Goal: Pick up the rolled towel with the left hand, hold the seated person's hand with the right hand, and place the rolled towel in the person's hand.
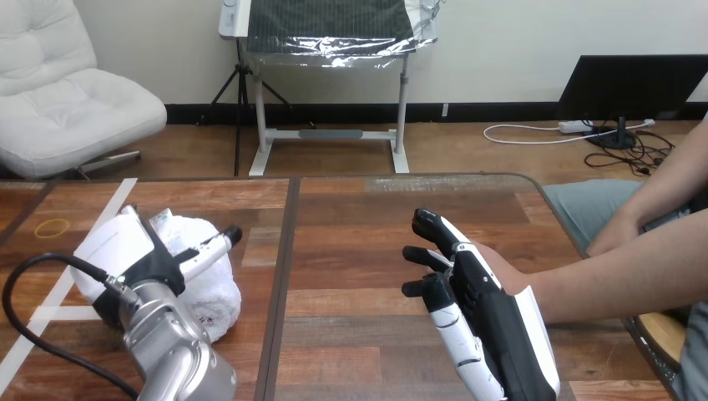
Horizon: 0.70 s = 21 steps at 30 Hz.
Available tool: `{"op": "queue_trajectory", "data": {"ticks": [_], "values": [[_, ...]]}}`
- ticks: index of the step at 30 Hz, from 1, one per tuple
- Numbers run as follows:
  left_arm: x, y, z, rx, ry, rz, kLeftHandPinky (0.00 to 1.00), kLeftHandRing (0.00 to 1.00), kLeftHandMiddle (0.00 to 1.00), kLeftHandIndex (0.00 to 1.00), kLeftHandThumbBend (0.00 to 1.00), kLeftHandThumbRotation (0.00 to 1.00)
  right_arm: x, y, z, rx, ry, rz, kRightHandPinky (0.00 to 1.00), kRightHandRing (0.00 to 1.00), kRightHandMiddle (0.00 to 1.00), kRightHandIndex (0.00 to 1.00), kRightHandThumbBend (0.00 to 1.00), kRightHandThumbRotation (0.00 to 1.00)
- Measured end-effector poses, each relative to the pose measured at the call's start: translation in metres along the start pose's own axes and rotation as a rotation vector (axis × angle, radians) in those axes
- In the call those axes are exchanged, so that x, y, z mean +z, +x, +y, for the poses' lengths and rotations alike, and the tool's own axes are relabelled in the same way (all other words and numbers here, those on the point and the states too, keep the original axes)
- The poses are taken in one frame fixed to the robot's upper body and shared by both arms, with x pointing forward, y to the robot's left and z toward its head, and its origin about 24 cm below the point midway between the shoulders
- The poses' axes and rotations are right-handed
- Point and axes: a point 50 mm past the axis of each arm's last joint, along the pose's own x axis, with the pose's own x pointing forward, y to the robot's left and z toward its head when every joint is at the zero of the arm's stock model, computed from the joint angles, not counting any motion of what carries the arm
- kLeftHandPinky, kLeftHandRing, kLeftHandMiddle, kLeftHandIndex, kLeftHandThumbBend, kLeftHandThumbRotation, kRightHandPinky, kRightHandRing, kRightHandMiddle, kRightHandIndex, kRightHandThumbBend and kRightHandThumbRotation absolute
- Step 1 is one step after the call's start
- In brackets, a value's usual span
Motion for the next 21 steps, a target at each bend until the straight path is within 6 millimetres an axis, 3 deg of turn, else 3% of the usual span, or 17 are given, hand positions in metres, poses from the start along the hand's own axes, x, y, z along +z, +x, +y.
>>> {"op": "queue_trajectory", "data": {"ticks": [14, 21], "values": [[-0.0044, 0.0012, -0.0033, -0.017, 0.047, 0.023, 0.85, 0.93, 0.97, 0.98, 1.0, 0.89, -0.0012, -0.0001, -0.0004, 0.005, -0.001, 0.011, 0.65, 0.82, 0.91, 0.88, 0.67, 0.9], [-0.005, 0.0007, -0.0054, -0.024, 0.061, 0.029, 0.8, 0.88, 0.93, 0.96, 1.0, 0.89, -0.0014, -0.0001, -0.0004, 0.009, -0.001, 0.014, 0.64, 0.83, 0.91, 0.88, 0.67, 0.9]]}}
